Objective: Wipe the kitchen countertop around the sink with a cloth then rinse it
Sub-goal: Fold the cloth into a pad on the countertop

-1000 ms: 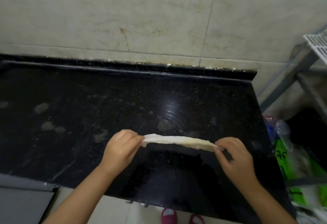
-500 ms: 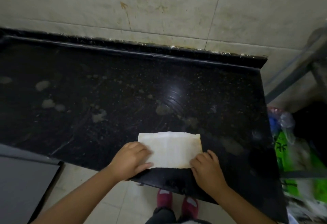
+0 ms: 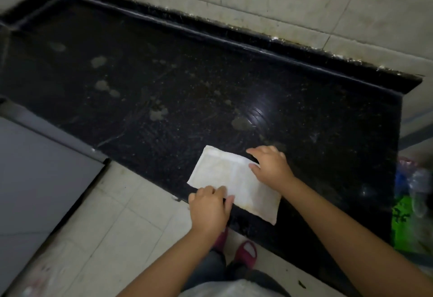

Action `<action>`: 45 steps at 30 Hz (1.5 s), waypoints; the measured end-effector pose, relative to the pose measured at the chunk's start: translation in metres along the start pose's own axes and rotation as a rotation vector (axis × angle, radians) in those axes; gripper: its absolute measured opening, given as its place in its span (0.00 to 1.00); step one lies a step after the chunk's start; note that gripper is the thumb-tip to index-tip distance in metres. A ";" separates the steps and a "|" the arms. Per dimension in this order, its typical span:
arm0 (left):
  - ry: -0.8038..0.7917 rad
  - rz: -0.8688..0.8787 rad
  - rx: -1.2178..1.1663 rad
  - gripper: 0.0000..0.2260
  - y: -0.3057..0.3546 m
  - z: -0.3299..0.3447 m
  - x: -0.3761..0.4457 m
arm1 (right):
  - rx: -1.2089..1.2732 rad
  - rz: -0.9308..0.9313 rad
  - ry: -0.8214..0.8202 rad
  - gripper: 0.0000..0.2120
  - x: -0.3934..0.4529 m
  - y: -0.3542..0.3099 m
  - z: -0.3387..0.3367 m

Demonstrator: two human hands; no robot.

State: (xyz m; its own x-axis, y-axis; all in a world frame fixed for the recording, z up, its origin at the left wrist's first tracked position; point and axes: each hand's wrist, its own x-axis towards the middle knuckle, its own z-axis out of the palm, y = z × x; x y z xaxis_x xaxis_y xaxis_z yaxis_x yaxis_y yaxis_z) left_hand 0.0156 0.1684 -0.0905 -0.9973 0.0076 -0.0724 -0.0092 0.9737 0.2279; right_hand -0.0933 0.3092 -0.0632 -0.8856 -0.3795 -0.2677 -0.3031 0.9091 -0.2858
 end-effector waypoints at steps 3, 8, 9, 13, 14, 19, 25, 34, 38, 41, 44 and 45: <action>-0.018 -0.173 -0.105 0.12 0.015 0.001 0.001 | 0.101 -0.043 -0.198 0.25 0.018 -0.009 -0.001; 0.056 -0.324 -0.380 0.09 0.020 0.001 0.001 | 0.240 -0.057 -0.303 0.29 0.025 -0.010 -0.004; 0.083 -0.334 -0.444 0.11 0.017 0.003 0.001 | 0.285 -0.039 -0.327 0.29 0.024 -0.010 -0.006; 0.216 -0.362 -0.594 0.10 0.009 -0.013 0.000 | 0.433 -0.008 -0.345 0.24 0.020 -0.012 -0.010; 0.224 -0.357 -0.605 0.10 0.006 -0.017 -0.001 | 0.462 -0.015 -0.338 0.22 0.018 -0.014 -0.011; 0.180 -0.377 -0.603 0.15 -0.015 -0.035 0.009 | 0.736 -0.020 -0.208 0.17 0.009 -0.016 -0.022; 0.257 -0.254 -0.533 0.14 -0.021 -0.072 0.042 | 0.588 -0.157 0.035 0.17 0.011 -0.016 -0.033; 0.494 0.146 -0.332 0.07 -0.015 -0.080 0.062 | 0.212 -0.208 0.861 0.12 -0.022 -0.010 -0.027; 0.202 0.254 -0.304 0.13 -0.010 -0.023 0.032 | 0.049 -0.140 0.708 0.06 -0.072 0.012 0.036; 0.046 0.288 -0.295 0.13 -0.007 0.005 0.012 | 0.023 -0.088 0.507 0.08 -0.100 0.025 0.074; 0.006 0.340 -0.237 0.14 -0.014 0.007 0.011 | 0.048 -0.033 0.447 0.08 -0.106 0.023 0.071; 0.041 0.341 -0.244 0.15 -0.018 0.012 0.012 | 0.061 0.000 0.447 0.10 -0.105 0.019 0.065</action>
State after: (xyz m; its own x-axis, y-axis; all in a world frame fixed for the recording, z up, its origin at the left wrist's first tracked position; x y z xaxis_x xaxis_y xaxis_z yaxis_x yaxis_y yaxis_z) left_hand 0.0043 0.1535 -0.1076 -0.9482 0.3064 0.0842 0.3101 0.8345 0.4555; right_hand 0.0168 0.3551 -0.1007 -0.9546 -0.2563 0.1520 -0.2941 0.8921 -0.3431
